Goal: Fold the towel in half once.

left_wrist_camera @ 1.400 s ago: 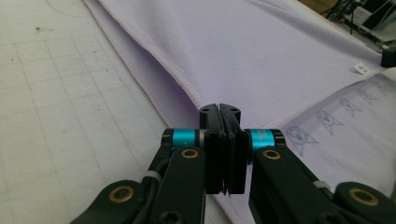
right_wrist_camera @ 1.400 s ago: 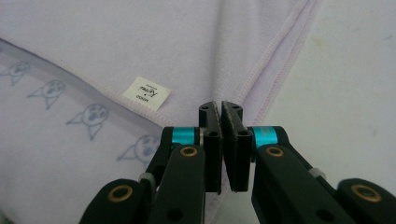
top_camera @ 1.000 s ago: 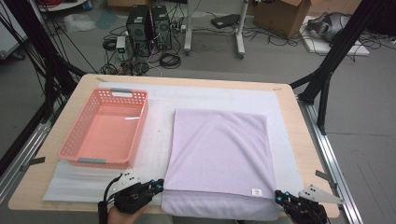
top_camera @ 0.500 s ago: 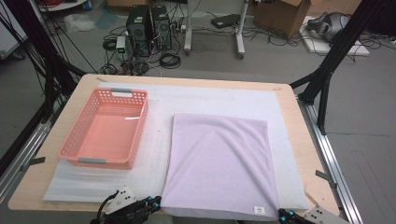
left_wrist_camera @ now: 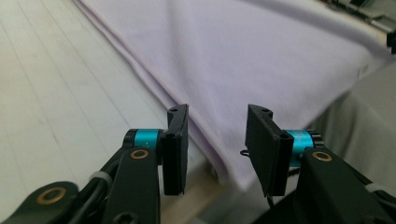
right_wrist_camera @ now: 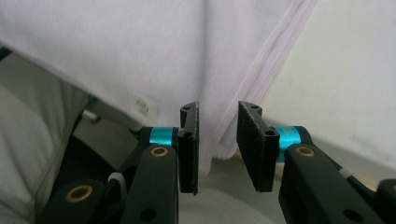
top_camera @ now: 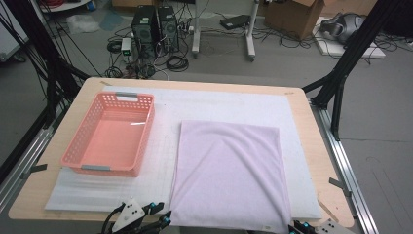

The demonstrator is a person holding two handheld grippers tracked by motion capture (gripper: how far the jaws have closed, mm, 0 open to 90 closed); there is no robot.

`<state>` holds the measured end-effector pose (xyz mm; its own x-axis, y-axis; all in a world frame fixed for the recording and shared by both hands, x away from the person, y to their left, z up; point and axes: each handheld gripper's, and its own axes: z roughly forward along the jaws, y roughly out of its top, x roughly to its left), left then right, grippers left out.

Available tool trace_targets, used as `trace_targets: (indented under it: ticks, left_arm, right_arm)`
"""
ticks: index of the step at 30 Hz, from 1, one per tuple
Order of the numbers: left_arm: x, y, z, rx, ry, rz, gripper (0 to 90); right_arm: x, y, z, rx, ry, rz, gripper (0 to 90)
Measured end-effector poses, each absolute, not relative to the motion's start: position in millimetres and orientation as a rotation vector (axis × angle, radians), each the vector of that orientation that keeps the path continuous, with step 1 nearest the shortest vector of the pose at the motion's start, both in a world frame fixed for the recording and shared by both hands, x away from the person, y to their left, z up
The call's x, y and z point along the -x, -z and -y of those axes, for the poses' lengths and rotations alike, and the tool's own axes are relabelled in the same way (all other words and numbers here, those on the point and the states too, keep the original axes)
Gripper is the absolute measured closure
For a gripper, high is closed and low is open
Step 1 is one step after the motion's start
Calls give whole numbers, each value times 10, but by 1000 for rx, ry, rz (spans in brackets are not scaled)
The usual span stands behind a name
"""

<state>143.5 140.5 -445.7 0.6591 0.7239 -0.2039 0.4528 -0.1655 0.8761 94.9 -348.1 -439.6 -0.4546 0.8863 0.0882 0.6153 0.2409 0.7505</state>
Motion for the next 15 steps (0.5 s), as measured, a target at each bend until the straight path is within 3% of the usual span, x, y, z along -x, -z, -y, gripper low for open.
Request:
trace_targets:
  ticks: [15]
  left_arm:
    - [-2245,4457,-1343,-1768,-309,-1047,627]
  right_arm:
    - [-1510,4385,3553,-1430,-1123,-2057,706]
